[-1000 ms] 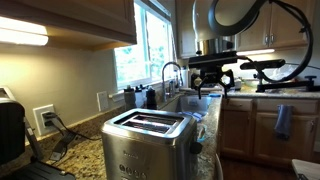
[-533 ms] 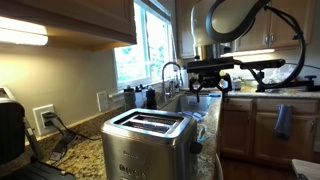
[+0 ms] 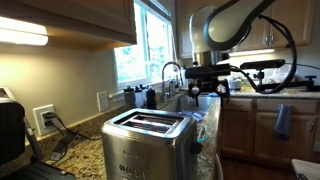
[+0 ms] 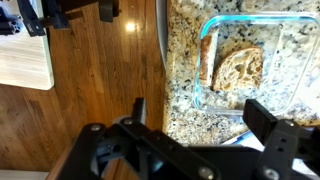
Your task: Put the slice of bread in the toaster
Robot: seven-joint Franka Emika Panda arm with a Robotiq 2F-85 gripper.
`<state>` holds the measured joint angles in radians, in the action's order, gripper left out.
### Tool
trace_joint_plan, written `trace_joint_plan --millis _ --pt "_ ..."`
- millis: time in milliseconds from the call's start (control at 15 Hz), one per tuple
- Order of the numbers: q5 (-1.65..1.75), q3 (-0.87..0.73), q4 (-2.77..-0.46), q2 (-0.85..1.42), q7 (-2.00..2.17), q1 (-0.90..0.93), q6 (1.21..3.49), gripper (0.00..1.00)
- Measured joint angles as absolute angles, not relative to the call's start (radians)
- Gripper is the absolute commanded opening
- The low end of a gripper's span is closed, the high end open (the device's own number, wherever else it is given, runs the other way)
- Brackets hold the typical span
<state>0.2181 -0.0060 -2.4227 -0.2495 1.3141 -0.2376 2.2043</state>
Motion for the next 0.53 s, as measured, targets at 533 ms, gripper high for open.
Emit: trace_joint_plan --millis 533 --pt "0.218 -0.012 -2.42 -0.238 1.312 -0.238 2.204 1.0"
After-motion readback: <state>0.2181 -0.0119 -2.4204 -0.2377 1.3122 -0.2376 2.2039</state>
